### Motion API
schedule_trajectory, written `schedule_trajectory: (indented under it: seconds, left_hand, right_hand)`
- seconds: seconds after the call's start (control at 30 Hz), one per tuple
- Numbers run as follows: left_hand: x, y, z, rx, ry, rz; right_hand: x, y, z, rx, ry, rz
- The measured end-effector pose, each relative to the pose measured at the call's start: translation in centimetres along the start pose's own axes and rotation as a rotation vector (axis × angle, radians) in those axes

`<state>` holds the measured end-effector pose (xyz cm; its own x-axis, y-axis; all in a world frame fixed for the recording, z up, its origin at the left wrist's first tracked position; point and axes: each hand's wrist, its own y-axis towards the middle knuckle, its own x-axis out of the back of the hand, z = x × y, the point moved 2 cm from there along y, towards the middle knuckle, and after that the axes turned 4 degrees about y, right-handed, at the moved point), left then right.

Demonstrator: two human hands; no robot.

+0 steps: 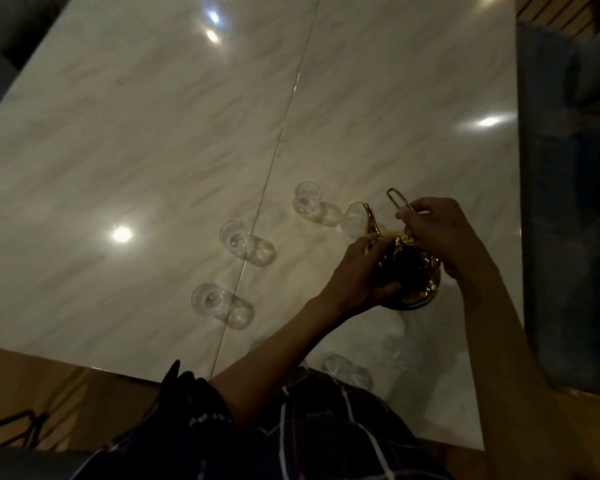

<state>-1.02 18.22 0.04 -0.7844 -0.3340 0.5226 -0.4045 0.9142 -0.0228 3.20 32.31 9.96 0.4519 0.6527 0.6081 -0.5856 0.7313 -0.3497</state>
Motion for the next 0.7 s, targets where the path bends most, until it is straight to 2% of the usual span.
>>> schedule_trajectory:
  seconds: [0.27,0.7]
  left_hand:
    - [-3.1,0.8,-1.1,-0.001,-0.019,0.101]
    - [-4.9,2.6,-1.6,0.027,0.002,0.114]
  right_hand:
    - [2.0,-0.1,-1.3,-0.003,-0.145,-0.006]
    - [3.2,1.9,-1.5,0.003,-0.225,0.056]
